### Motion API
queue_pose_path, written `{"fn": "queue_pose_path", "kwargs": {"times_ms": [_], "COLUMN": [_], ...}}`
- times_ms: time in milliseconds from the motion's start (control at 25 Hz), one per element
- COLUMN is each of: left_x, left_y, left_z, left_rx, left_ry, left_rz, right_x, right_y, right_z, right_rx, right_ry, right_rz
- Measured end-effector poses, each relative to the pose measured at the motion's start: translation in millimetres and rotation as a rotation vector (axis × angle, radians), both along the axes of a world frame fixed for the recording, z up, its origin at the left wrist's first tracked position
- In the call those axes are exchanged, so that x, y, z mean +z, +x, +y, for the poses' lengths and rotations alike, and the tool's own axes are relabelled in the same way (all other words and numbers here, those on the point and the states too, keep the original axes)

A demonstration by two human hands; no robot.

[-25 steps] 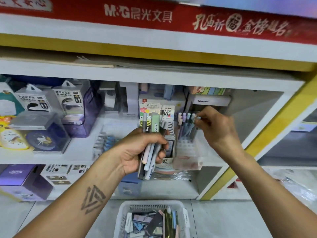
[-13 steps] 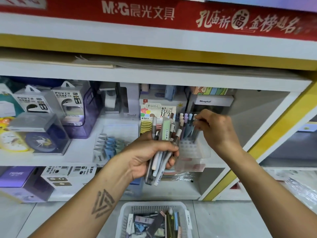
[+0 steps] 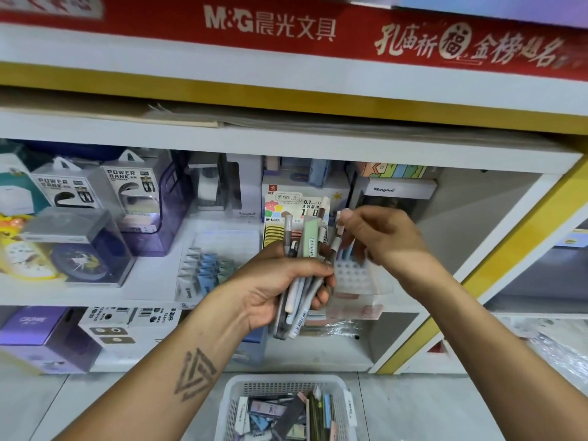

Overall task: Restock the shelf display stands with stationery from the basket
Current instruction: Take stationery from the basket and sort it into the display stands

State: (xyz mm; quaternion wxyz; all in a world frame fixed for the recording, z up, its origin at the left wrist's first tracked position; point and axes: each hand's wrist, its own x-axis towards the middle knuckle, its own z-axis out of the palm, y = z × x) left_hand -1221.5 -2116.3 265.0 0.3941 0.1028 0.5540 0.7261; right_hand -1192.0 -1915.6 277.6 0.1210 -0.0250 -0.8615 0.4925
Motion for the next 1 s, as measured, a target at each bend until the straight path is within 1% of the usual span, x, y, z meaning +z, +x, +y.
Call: {"fn": "queue_pose_path", "kwargs": {"times_ms": [40, 80, 120, 240, 280, 320, 360, 440, 560, 640, 720, 800, 1000], "left_x": [0, 0, 1, 0, 0, -1, -2, -5, -7, -8, -8, -10, -12], "left_y": [0, 1, 1, 1, 0, -1, -2, -4, -7, -6, -4, -4, -6], "left_z": [1, 3, 4, 5, 5, 5, 6, 8, 12, 14, 16, 16, 13], "left_rx": [0.01, 0.02, 0.025, 0.049, 0.056, 0.067, 0.076, 0.087, 0.067, 0.046, 0.038, 0.004, -0.039], "left_ry": [-0.006, -0.004, 0.009, 0.062, 0.069, 0.064, 0.05, 0.022, 0.01, 0.02, 0.046, 0.047, 0.047], "left_rz": [0.008, 0.011, 0.002, -0.049, -0.07, -0.077, -0.07, -0.043, -0.027, -0.034, -0.076, -0.091, -0.076], "right_x": [3, 3, 3, 11, 15, 19, 21, 17, 3, -4, -11, -14, -12], "right_y": [4, 7, 9, 12, 12, 13, 13, 12, 12, 11, 8, 5, 3], "right_z": [-4, -6, -7, 7, 17, 27, 37, 50, 52, 47, 44, 42, 36], "right_rx": [0.08, 0.124, 0.127, -0.022, -0.104, -0.191, -0.27, -0.358, -0.359, -0.328, -0.294, -0.263, -0.208], "right_ry": [-0.172, -0.261, -0.322, -0.535, -0.576, -0.573, -0.523, -0.311, 0.153, 0.359, 0.477, 0.551, 0.545], "right_rz": [-0.07, -0.106, -0.102, 0.024, 0.088, 0.155, 0.211, 0.271, 0.226, 0.218, 0.258, 0.288, 0.275]}}
